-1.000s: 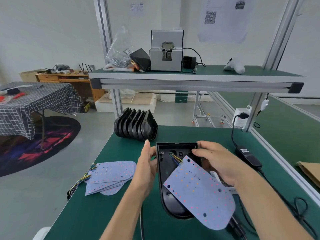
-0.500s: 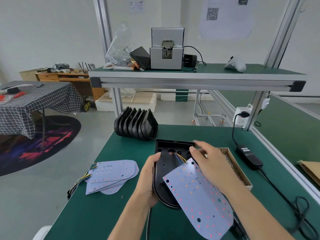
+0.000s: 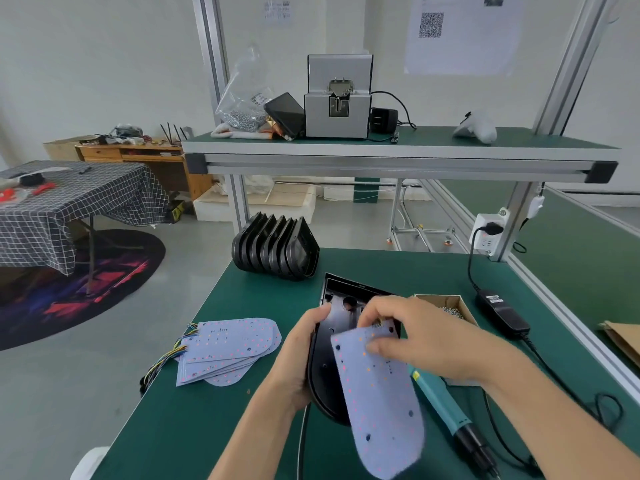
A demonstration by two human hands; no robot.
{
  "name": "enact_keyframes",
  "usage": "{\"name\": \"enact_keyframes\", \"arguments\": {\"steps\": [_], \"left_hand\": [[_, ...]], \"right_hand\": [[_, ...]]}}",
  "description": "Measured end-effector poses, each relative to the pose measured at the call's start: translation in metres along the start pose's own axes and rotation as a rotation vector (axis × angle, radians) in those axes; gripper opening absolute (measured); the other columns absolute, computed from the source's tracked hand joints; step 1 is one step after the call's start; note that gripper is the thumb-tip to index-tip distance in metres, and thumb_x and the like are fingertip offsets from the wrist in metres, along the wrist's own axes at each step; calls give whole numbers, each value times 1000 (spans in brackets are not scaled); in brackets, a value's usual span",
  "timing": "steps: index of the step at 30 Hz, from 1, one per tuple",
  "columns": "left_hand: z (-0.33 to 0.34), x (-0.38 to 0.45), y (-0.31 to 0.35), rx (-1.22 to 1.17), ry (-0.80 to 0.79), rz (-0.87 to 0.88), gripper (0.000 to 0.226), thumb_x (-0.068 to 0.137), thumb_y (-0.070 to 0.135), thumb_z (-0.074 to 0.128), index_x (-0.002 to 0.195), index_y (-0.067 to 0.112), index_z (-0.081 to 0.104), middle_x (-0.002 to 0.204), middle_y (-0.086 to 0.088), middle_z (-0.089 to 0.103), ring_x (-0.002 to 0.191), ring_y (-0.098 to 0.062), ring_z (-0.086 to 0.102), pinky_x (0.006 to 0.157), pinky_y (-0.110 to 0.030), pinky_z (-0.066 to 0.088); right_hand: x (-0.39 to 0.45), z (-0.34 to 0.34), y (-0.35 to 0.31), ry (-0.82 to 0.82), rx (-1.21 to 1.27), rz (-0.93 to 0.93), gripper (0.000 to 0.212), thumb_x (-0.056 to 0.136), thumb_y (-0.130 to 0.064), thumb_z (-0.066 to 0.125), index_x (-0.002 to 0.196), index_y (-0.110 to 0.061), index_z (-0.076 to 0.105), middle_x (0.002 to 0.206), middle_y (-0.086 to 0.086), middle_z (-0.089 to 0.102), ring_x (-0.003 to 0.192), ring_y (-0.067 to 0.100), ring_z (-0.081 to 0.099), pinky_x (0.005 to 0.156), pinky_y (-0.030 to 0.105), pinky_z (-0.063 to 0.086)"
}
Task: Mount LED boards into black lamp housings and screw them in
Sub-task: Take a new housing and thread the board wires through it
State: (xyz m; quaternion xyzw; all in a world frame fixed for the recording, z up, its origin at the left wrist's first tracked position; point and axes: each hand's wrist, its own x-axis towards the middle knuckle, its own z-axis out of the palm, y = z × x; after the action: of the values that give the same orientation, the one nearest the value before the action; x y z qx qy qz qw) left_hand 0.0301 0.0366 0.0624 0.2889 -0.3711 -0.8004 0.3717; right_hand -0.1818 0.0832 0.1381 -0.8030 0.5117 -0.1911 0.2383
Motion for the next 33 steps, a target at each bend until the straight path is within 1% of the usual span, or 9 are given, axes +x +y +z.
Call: {"name": "enact_keyframes", "arguments": {"steps": [2,5,8,13,17,21,25,30,33], "left_hand": [[4,-3,-2,25,18,22,39,85,51,67,90,15,81,90,-8,77,77,-23,72,66,-28,56],[7,-2,-5,38,41,53,39,88,48,64,99,14,81,100,-11,78,84,-25,73,72,-31,59],[8,-2,-6,42,19,91,35,85,42,63,95,14,82,98,-9,78,82,-25,74,71,-31,59],[11,-5,0,38,5,130,45,82,48,70,108,12,81,109,-12,78,92,-28,75,77,-35,60],[10,-7,1,39,31,124,52,85,52,64,116,12,80,121,-14,75,103,-29,75,82,-37,61],[14,-10,2,30,43,112,56,83,53,70,120,12,78,125,-16,73,107,-31,73,84,-39,60],[17,-11,4,47,54,111,66,90,67,62,131,15,72,136,-17,68,122,-33,68,94,-43,57],[15,-11,4,101,93,194,42,72,48,85,101,19,81,113,-19,77,98,-34,76,77,-42,62],[17,-14,4,118,92,202,35,70,41,87,98,21,81,111,-17,77,96,-32,77,75,-40,62]], "right_hand": [[3,-5,-1,104,156,23,16,97,-31,73,101,-44,65,97,-18,70,79,2,61,70,19,50],[10,-5,-2,257,180,32,14,96,-28,74,101,-39,66,96,-10,71,83,9,65,77,28,53],[14,1,-3,374,202,40,18,94,-27,75,100,-41,65,90,-16,70,76,2,62,67,16,48],[16,6,-8,407,129,94,12,96,-37,71,106,-41,64,90,-21,68,94,20,61,91,37,48],[15,6,-10,421,64,65,12,98,-33,71,109,-36,65,89,-30,64,76,-3,56,94,40,41],[16,9,-14,516,0,26,13,98,-31,71,109,-36,66,104,-17,67,104,-12,48,102,36,33],[17,9,-18,510,-60,15,12,98,-33,70,107,-39,64,106,-17,67,106,-6,51,104,31,25],[14,18,-16,526,-250,-34,14,100,-40,67,114,-40,64,96,-16,56,102,4,51,101,40,27],[11,29,-12,629,-309,-107,23,98,-36,66,120,-32,70,100,-18,53,98,11,53,94,41,30]]}}
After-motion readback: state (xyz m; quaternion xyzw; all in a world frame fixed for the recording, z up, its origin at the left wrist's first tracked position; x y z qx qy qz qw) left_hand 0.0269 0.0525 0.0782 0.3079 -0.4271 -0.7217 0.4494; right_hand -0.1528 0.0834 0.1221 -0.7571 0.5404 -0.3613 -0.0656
